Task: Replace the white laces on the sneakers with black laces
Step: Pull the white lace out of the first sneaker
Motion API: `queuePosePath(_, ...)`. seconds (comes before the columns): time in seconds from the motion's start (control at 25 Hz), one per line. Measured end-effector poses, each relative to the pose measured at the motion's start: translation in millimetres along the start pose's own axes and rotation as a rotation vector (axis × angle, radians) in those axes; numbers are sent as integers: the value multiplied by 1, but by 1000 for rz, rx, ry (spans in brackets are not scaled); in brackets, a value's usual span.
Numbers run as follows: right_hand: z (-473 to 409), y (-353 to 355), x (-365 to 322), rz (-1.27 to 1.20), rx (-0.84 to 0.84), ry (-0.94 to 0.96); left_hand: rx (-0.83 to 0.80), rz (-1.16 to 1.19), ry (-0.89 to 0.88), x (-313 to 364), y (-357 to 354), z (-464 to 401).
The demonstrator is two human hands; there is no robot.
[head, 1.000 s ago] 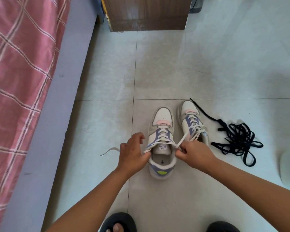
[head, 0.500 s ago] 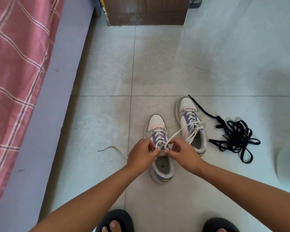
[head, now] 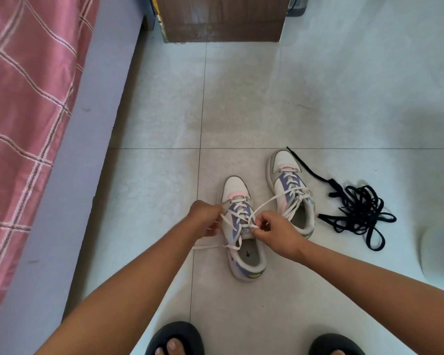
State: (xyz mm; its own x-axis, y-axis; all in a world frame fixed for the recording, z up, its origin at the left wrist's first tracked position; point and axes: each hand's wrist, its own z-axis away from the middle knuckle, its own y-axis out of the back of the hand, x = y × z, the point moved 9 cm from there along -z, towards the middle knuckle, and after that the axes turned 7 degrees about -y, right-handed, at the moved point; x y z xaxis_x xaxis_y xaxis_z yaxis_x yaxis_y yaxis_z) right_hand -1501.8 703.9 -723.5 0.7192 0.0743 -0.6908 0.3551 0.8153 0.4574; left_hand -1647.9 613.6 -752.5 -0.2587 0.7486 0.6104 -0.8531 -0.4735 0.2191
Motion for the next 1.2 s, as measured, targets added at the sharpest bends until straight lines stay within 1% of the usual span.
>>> queuePosePath(0.04, -1, 0, 3, -14, 4, -16, -77, 207, 107, -6, -11, 1)
queuePosePath(0.08, -1, 0, 5, -26, 6, -27, -108, 278, 96, -6, -16, -3)
queuePosePath(0.12, -2, 0, 7, -32, 7, -37, -134, 331, 45, 0, -21, 1)
queuePosePath(0.2, -2, 2, 10, -28, 10, -54, -171, 317, -65, 4, -23, 8)
queuePosePath(0.24, -1, 3, 9, -15, 12, -56, -150, 155, -116, 1, -15, 7)
queuePosePath(0.28, 0, 4, 8, 6, 11, -54, -103, -177, -205, 3, -1, 2)
queuePosePath(0.32, 1, 4, 7, 28, 8, -51, 1, -562, -304, 8, 15, -5)
queuePosePath(0.36, 3, 4, 7, 53, 9, -46, 118, -820, -406, 17, 29, -8)
queuePosePath(0.4, 4, 4, 5, 83, 15, -40, 261, -858, -472, 26, 44, -8)
queuePosePath(0.44, 5, 4, 4, 116, 23, -32, 401, -769, -460, 29, 61, -8)
queuePosePath(0.48, 6, 3, 2, 141, 33, -21, 502, -457, -378, 21, 78, -13)
queuePosePath(0.52, 6, 1, 1, 156, 45, -12, 491, -44, -211, 4, 82, -17)
queuePosePath(0.56, 5, 0, 0, 163, 56, -7, 358, 386, -8, -15, 63, -19)
queuePosePath(0.6, 6, 0, 1, 162, 64, -9, 216, 593, 152, -28, 43, -16)
queuePosePath(0.64, 6, 0, 2, 157, 72, -15, 145, 522, 171, -33, 40, -16)
queuePosePath(0.68, 6, 2, 3, 150, 78, -22, 135, 234, 62, -28, 50, -19)
queuePosePath(0.76, 6, 2, 5, 158, 79, -27, 261, -600, -330, 0, 75, -14)
queuePosePath(0.8, 7, 2, 5, 181, 84, -24, 352, -927, -518, 10, 81, -10)
queuePosePath(0.84, 8, 2, 6, 209, 91, -23, 396, -1104, -583, 9, 86, -10)
queuePosePath(0.88, 9, 3, 8, 225, 106, -26, 448, -1270, -599, 7, 93, -12)
queuePosePath(0.92, 10, 6, 10, 222, 120, -35, 409, -1285, -433, -5, 108, -18)
queuePosePath(0.96, 11, 10, 11, 209, 125, -43, 383, -1192, -336, -16, 123, -24)
queuePosePath(1.0, 11, 13, 12, 192, 114, -52, 305, -1069, -236, -29, 129, -27)
queuePosePath(1.04, 10, 15, 14, 154, 86, -71, 192, -1011, -196, -38, 124, -30)
queuePosePath(1.08, 10, 16, 16, 91, 54, -96, 118, -1016, -239, -34, 108, -24)
queuePosePath(1.12, 9, 15, 17, -3, 20, -126, 65, -1066, -317, -27, 86, -16)
queuePosePath(1.16, 9, 11, 18, -109, -10, -162, 42, -1023, -441, -11, 60, -1)
queuePosePath(1.2, 8, 7, 20, -215, -26, -200, -5, -919, -504, 1, 33, 15)
